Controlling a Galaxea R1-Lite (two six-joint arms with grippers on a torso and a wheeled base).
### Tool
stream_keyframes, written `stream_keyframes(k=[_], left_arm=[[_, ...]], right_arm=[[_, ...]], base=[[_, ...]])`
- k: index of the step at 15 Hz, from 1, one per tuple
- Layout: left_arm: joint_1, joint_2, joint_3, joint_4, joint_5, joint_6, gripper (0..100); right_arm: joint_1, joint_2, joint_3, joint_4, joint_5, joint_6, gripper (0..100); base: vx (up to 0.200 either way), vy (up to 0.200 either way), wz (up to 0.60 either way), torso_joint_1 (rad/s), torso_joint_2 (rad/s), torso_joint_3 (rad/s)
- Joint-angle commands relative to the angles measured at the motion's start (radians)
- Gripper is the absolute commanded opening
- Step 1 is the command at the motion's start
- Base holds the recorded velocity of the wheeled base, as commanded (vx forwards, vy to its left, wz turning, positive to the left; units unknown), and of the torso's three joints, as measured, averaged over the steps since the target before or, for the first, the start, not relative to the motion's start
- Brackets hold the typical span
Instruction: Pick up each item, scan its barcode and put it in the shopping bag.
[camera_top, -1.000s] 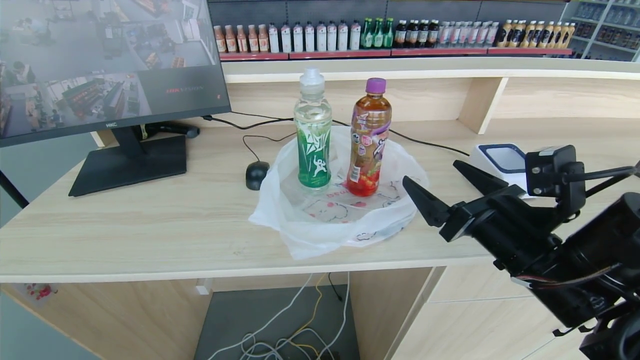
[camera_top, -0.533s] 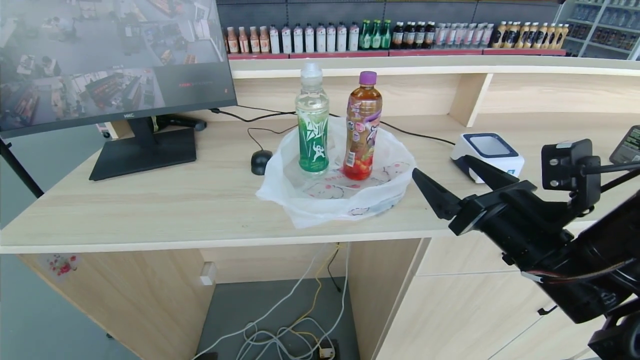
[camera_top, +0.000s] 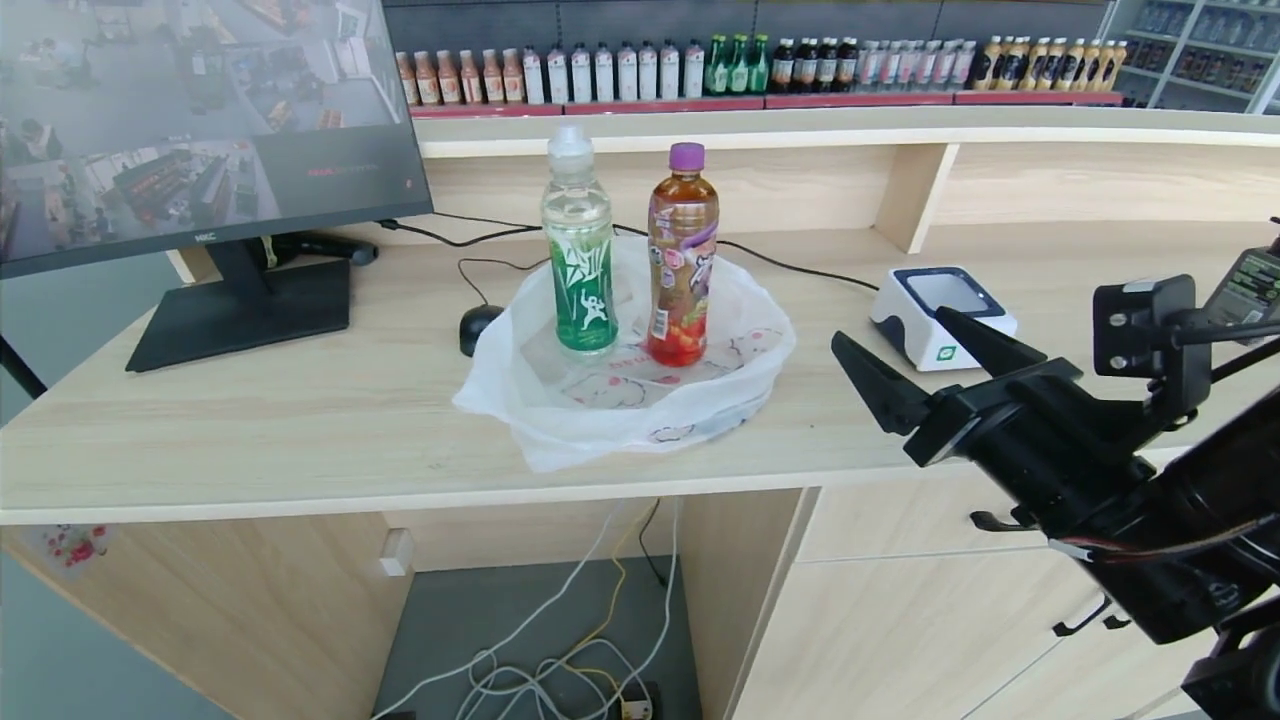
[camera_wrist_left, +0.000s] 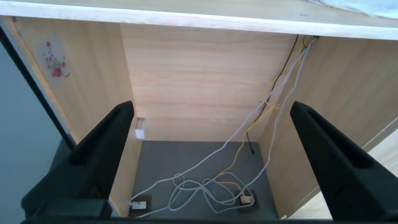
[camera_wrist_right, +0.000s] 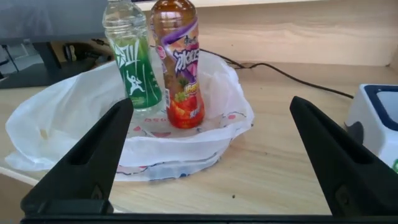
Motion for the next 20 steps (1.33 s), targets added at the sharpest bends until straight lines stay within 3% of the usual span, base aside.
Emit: stream_keyframes(k=[1, 20], left_arm=[[-0.001, 0.000, 0.000, 0.000, 0.001, -0.002, 100], [-0.001, 0.000, 0.000, 0.000, 0.001, -0.006, 100]], right_arm=[[0.002, -0.003, 0.005, -0.001, 0.000, -0.001, 100], [-0.049, -0.028, 0.006, -0.001, -0.001, -0.010, 100]], base=[[0.000, -0.200, 0.00, -0.002, 0.00, 0.002], [0.000, -0.200, 0.00, 0.001, 0.00, 0.003]])
